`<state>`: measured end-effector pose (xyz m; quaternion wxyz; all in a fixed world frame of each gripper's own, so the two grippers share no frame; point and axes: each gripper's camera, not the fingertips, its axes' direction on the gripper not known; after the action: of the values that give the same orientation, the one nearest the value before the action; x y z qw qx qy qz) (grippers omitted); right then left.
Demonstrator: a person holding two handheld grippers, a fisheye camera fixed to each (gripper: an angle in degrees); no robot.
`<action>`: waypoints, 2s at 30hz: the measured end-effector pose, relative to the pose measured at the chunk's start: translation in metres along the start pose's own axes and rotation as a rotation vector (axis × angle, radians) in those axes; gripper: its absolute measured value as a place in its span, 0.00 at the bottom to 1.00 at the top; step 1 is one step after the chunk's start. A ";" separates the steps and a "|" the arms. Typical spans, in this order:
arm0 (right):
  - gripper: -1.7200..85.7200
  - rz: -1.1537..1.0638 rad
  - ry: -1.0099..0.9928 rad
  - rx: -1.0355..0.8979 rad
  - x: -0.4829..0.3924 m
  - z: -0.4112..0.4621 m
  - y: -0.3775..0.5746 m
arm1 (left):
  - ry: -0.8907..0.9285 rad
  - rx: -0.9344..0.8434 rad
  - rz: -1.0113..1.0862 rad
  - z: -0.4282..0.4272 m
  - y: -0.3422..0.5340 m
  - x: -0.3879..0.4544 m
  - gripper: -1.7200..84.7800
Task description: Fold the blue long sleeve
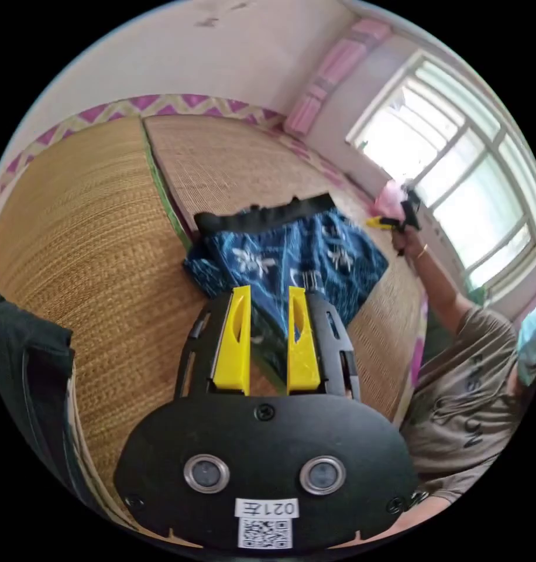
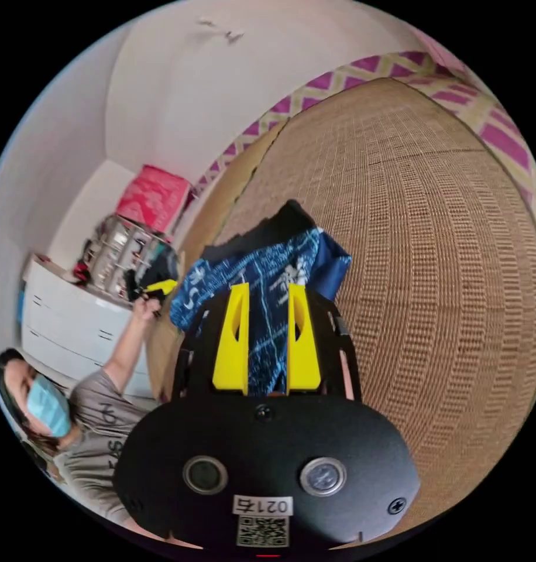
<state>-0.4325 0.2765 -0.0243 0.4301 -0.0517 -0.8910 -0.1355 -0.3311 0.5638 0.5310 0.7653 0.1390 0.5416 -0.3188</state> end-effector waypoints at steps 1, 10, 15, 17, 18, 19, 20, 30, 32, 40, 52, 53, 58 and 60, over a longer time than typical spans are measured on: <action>0.16 -0.011 0.051 -0.023 -0.008 0.004 0.006 | -0.061 -0.047 0.052 0.009 0.009 0.026 0.14; 0.08 0.153 -0.027 -0.088 0.002 0.043 0.091 | 0.029 -0.087 -0.205 0.048 0.075 0.069 0.14; 0.03 0.184 -0.108 -0.062 0.007 0.039 0.107 | -0.087 -0.192 -0.172 0.056 0.052 0.085 0.06; 0.02 0.171 -0.136 -0.084 0.003 0.028 0.125 | -0.054 -0.225 -0.152 0.051 0.039 0.094 0.03; 0.02 0.158 -0.142 -0.109 -0.002 0.023 0.143 | -0.047 -0.236 -0.150 0.050 0.035 0.098 0.02; 0.02 0.157 -0.140 -0.121 -0.004 0.021 0.154 | -0.046 -0.266 -0.118 0.050 0.027 0.109 0.02; 0.02 0.166 -0.143 -0.135 -0.009 0.017 0.180 | -0.055 -0.307 -0.063 0.052 0.019 0.125 0.01; 0.02 0.302 -0.348 -0.032 -0.117 0.036 0.454 | -0.187 -0.500 0.200 0.077 0.011 0.209 0.02; 0.03 0.306 -0.412 0.050 -0.135 0.044 0.476 | -0.204 -0.399 0.140 0.054 0.026 0.209 0.03; 0.10 0.224 -0.173 0.333 -0.113 -0.062 0.479 | 0.011 0.116 0.008 -0.055 0.153 0.257 0.12; 0.15 0.260 0.039 0.161 -0.015 -0.081 0.317 | 0.658 -0.003 -0.236 0.058 0.286 0.354 0.16; 0.15 0.273 -0.020 0.114 -0.002 -0.079 0.304 | 0.712 -0.037 -0.267 0.074 0.290 0.357 0.17; 0.16 0.292 -0.263 -0.031 0.039 -0.068 0.267 | 0.751 -0.074 -0.303 0.096 0.289 0.361 0.17; 0.16 0.286 -0.312 -0.066 0.047 -0.064 0.253 | 0.766 -0.090 -0.294 0.099 0.285 0.365 0.17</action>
<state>-0.3608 0.4995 0.1005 0.2998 -0.2120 -0.9255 -0.0923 0.0012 0.6015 0.1952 0.4600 0.1351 0.8148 -0.3259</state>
